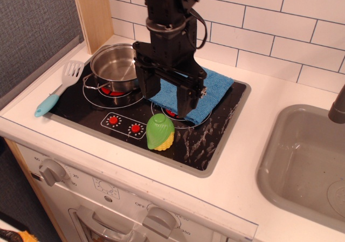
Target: Put the food under the napkin.
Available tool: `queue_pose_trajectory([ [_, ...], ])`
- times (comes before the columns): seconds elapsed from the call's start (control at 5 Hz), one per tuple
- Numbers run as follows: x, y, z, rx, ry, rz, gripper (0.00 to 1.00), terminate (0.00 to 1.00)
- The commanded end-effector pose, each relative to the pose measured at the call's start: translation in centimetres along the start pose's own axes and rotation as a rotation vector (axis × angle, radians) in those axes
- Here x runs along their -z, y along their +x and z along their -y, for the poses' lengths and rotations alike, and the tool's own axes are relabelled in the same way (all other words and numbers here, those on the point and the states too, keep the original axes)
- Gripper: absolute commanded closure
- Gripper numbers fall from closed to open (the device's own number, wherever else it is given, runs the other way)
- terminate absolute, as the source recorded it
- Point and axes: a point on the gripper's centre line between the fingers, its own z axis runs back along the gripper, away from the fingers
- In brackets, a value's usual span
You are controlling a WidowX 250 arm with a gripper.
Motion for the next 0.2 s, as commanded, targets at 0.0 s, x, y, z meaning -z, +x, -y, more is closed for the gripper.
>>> queue_pose_trajectory([
  [0.0,-0.87,1.03,-0.08,-0.145,0.137,0.032,0.0,1.0],
])
